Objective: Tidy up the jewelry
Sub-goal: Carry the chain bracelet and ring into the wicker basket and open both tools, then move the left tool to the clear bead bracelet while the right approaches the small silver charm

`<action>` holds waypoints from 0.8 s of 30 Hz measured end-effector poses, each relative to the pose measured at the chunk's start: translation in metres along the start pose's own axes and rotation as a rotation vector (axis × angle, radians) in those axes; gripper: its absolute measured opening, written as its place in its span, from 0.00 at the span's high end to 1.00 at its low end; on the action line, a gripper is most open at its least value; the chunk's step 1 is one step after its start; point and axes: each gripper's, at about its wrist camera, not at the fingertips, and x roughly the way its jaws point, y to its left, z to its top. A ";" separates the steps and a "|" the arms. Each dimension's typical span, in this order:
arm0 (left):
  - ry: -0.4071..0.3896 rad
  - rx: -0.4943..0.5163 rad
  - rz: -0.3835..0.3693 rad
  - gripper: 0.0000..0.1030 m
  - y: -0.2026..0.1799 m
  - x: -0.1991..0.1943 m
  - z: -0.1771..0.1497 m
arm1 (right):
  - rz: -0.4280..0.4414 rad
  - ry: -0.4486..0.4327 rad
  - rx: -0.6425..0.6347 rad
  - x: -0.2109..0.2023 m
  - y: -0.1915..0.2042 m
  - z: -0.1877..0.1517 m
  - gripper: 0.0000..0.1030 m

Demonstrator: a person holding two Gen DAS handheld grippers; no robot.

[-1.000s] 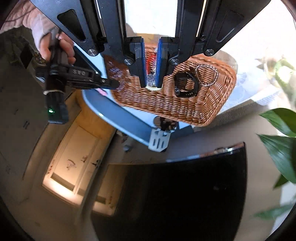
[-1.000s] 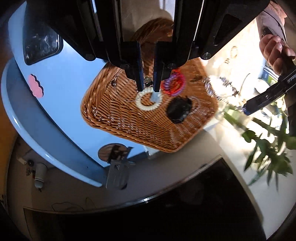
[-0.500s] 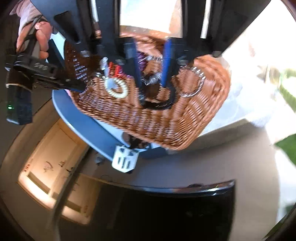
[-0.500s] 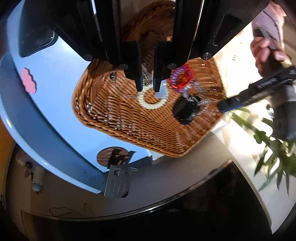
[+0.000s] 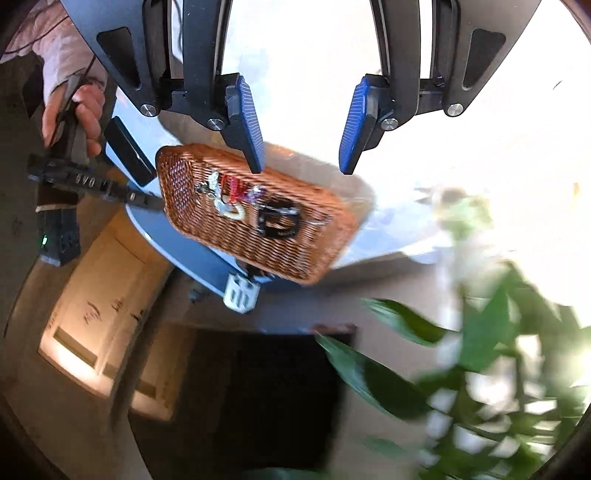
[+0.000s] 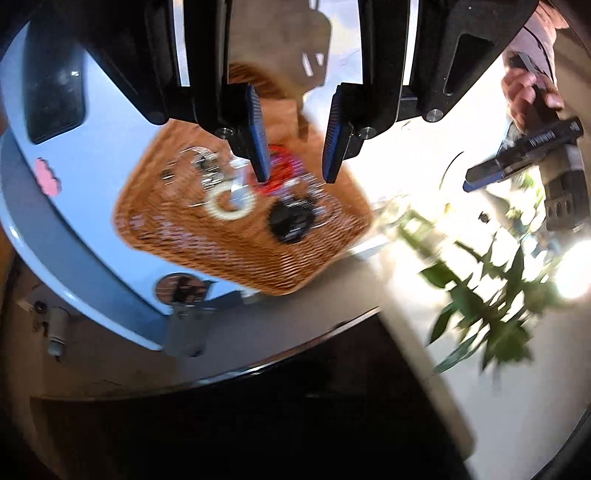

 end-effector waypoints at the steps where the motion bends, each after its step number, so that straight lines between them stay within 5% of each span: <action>1: -0.026 -0.010 0.015 0.52 0.006 -0.018 -0.004 | 0.012 0.000 -0.021 0.001 0.012 -0.006 0.69; 5: -0.115 -0.050 0.081 0.45 0.031 -0.071 -0.027 | 0.047 0.018 -0.100 0.014 0.055 -0.039 0.65; 9: -0.109 -0.141 0.102 0.45 0.063 -0.086 -0.059 | 0.079 0.109 -0.133 0.053 0.081 -0.082 0.65; 14: -0.016 -0.219 0.094 0.45 0.094 -0.059 -0.100 | 0.046 0.213 -0.152 0.095 0.094 -0.114 0.65; 24: 0.130 -0.184 0.119 0.45 0.111 0.021 -0.130 | -0.020 0.280 -0.233 0.107 0.112 -0.115 0.65</action>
